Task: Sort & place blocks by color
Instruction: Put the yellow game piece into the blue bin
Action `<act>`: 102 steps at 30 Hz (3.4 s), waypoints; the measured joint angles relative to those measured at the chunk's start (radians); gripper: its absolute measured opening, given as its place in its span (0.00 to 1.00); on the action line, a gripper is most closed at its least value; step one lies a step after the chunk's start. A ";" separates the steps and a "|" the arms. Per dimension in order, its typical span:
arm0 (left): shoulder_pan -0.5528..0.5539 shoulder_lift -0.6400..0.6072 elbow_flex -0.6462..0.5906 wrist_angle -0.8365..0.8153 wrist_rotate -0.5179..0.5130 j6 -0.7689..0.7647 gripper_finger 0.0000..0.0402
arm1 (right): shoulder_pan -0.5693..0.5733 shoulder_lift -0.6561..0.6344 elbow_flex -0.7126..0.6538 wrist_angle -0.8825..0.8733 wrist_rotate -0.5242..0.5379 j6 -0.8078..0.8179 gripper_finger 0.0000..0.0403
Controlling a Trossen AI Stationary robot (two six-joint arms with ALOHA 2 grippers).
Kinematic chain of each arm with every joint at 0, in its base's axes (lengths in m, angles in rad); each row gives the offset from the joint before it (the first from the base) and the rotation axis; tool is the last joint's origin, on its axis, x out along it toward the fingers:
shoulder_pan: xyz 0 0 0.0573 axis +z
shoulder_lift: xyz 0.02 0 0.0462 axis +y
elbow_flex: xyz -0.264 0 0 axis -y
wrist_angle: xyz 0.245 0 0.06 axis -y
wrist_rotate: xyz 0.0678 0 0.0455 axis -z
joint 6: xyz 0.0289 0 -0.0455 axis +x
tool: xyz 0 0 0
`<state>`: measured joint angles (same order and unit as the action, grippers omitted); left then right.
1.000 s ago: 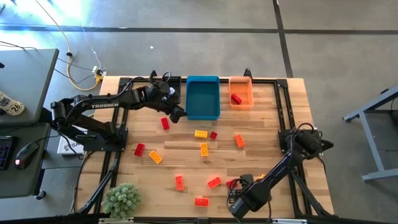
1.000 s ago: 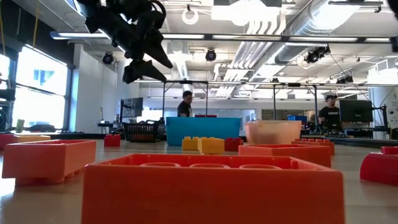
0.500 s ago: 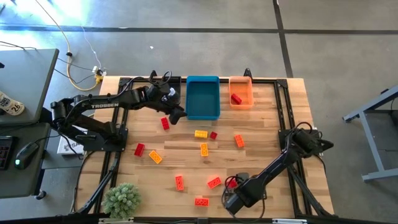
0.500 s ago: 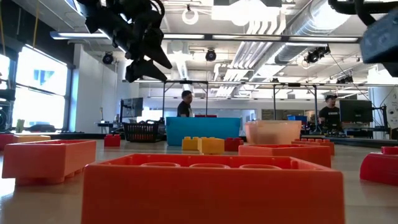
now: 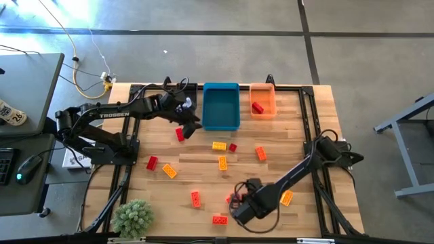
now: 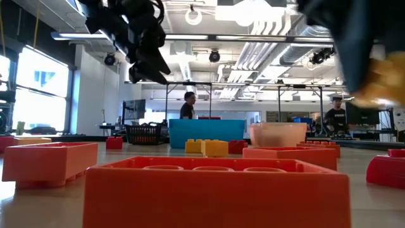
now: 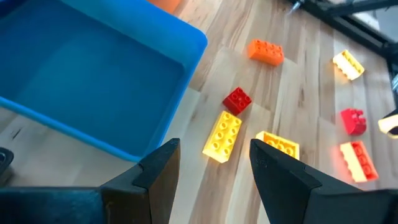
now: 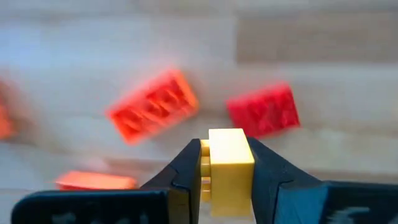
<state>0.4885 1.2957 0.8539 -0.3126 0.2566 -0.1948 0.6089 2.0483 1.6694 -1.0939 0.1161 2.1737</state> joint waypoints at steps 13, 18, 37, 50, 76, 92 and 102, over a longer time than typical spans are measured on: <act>0.000 0.000 0.000 -0.070 -0.004 0.016 0.46 | -0.254 0.000 0.219 -0.296 0.114 -0.496 0.18; 0.000 0.000 0.000 -0.109 -0.008 0.015 0.46 | -0.393 0.000 0.258 -0.301 0.118 -0.822 0.18; 0.000 0.000 0.000 -0.223 -0.224 -0.095 0.46 | -0.825 -0.001 0.268 -0.026 0.026 -1.698 0.18; 0.002 0.000 0.000 -0.343 -0.223 -0.458 0.46 | -0.969 0.034 0.169 0.119 -0.046 -1.910 0.18; 0.000 0.000 0.000 -0.566 -0.232 -0.806 0.46 | -1.008 0.034 -0.015 0.340 -0.113 -2.043 0.20; -0.054 0.128 -0.018 -0.448 -0.283 -1.122 0.46 | -1.068 0.034 -0.015 0.409 -0.094 -2.264 0.26; -0.053 0.219 -0.017 -0.414 -0.292 -1.209 0.46 | -1.074 0.034 -0.015 0.420 -0.103 -2.383 0.43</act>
<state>0.4355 1.5145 0.8367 -0.7266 -0.0352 -1.4037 -0.4648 2.0827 1.6543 -0.6735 0.0135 -0.2090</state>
